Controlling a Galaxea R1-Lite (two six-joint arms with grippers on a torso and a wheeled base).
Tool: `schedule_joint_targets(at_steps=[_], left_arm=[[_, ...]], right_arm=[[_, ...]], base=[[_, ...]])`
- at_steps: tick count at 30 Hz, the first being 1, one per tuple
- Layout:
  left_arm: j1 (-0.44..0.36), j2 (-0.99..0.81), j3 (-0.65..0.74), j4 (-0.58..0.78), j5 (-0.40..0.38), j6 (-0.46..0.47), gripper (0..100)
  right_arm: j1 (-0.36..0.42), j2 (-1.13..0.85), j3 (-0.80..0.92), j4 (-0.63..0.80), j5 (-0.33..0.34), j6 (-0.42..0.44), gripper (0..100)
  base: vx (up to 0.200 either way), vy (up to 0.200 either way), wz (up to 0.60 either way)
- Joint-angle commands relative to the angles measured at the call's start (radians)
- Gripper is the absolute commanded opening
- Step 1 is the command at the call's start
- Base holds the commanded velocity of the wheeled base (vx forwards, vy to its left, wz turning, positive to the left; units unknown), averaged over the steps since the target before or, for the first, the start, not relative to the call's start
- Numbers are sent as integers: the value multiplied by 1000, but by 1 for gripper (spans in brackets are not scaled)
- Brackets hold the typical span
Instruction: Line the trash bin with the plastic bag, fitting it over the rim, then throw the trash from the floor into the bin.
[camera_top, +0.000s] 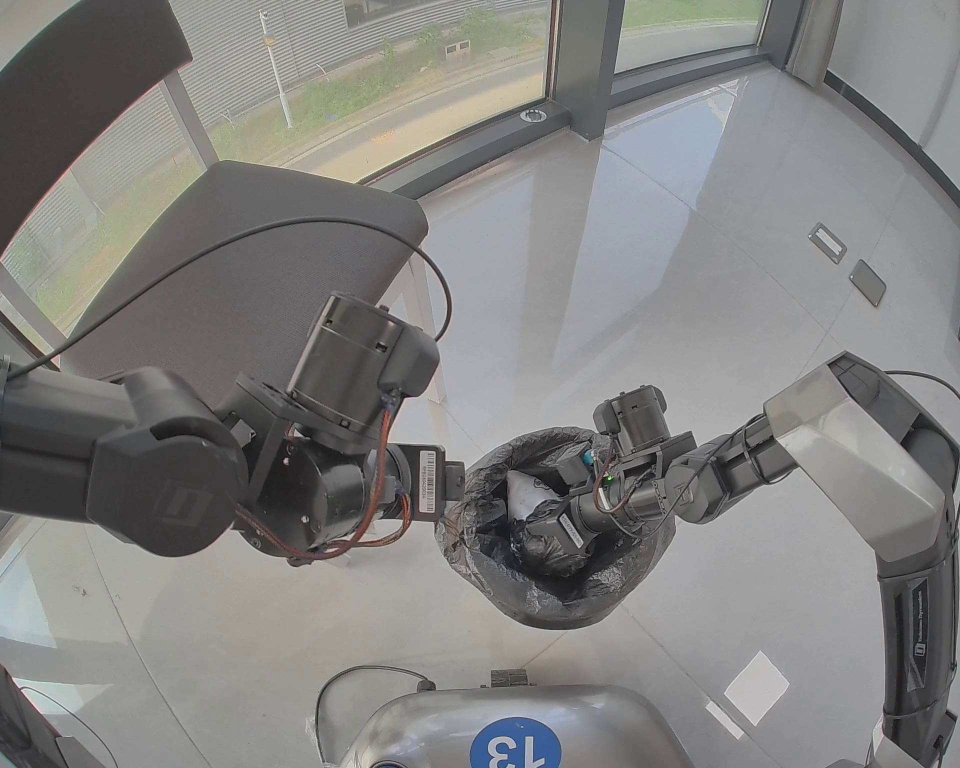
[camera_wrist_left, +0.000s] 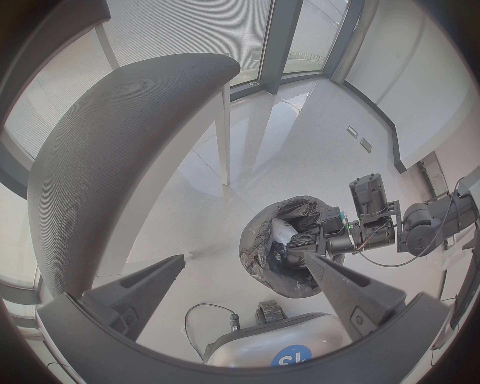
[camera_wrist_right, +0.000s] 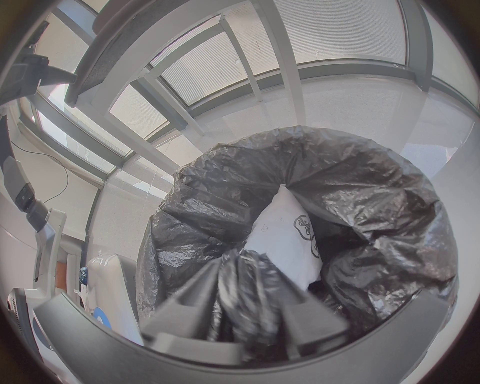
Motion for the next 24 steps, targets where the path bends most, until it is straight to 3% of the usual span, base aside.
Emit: schedule_joint_targets(at_steps=[1,10,18,21,24], left_arm=[[3,-2,1,-3,1,-1,100],[5,-14,0,-42,1,12,100],[15,-117,-14,-114,-1,128,100],[41,-163,-34,-147,-1,151,100],[117,-214,-122,-207,-1,208,100]], right_arm=[[-10,-53,24,-1,1,3,100],[-36,-321,191,-10,-41,5,100],[-85,-737,392,-4,-203,26,100],[-114,-864,460,2,-240,22,100],[-179,-1056,600,2,-294,23,100]], base=[[0,0,0],[0,0,0],[0,0,0],[0,0,0],[0,0,0]])
